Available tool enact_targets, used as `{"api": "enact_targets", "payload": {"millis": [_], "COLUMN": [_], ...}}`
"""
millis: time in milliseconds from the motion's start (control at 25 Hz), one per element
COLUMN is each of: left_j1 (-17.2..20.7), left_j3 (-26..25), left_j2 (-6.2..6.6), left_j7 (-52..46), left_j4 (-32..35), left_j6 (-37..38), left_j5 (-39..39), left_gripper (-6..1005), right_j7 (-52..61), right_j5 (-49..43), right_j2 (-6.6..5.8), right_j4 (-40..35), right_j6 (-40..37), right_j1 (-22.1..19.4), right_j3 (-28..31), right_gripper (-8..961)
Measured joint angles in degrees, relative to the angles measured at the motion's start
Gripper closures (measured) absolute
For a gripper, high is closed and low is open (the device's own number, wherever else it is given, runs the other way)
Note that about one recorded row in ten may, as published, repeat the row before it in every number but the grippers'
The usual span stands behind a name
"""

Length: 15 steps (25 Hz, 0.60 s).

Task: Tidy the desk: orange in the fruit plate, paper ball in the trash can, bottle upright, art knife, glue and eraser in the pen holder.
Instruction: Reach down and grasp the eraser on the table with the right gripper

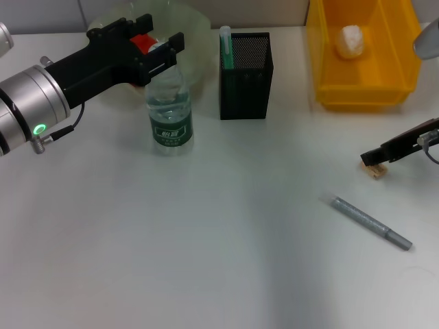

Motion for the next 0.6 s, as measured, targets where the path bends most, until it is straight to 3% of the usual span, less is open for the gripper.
{"api": "enact_targets", "payload": {"millis": [600], "left_j1": [0.4], "left_j3": [0.0], "left_j2": [0.00], "left_j7": [0.0], "left_j4": [0.0], "left_j6": [0.1], "left_j5": [0.0], "left_gripper": [346], "right_j7": [-0.6], "right_j5": [-0.1], "right_j2": [-0.01], "right_j4": [4.3], "right_j6": [0.8], "right_j1": [1.9], "right_j3": [-0.1], "right_gripper": [446]}}
